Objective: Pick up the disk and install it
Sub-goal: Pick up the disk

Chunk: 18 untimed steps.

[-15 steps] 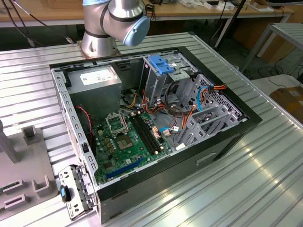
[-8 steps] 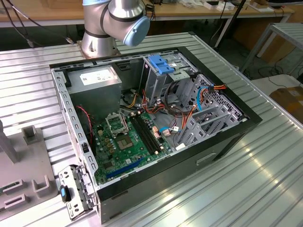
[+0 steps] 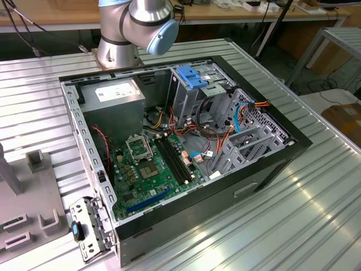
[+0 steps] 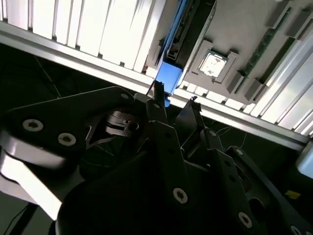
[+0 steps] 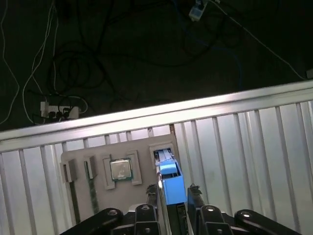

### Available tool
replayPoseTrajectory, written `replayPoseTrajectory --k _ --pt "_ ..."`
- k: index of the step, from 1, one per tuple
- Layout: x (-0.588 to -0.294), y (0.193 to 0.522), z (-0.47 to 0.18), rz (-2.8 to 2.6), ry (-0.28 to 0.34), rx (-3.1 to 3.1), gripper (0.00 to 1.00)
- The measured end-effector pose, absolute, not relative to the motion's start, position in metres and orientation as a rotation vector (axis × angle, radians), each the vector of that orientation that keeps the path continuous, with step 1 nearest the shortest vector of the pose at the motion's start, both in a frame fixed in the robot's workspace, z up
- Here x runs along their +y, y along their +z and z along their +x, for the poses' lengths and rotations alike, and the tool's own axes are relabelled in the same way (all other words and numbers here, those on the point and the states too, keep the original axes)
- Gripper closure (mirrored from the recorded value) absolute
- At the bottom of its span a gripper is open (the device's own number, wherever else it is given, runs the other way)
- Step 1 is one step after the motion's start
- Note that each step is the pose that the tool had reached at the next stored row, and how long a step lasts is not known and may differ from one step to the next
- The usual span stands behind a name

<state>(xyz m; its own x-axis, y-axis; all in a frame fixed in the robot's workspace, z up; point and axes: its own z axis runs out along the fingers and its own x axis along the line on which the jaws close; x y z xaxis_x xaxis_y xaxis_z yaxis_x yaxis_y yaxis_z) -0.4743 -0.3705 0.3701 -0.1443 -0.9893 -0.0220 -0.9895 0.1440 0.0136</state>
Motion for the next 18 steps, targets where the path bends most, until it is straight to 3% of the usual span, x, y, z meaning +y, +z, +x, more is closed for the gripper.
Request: replayPoseTrajectory --k 7,8,9,18 --pt "-0.37 0.362 -0.474 -2.124 0.015 2.286 0.63" --pt "-0.37 0.36 -0.473 -2.133 0.013 2.276 0.61" --pt "-0.37 0.356 -0.473 -2.145 0.009 2.261 0.49" --pt "-0.37 0.337 -0.473 -2.175 0.005 2.227 0.49"
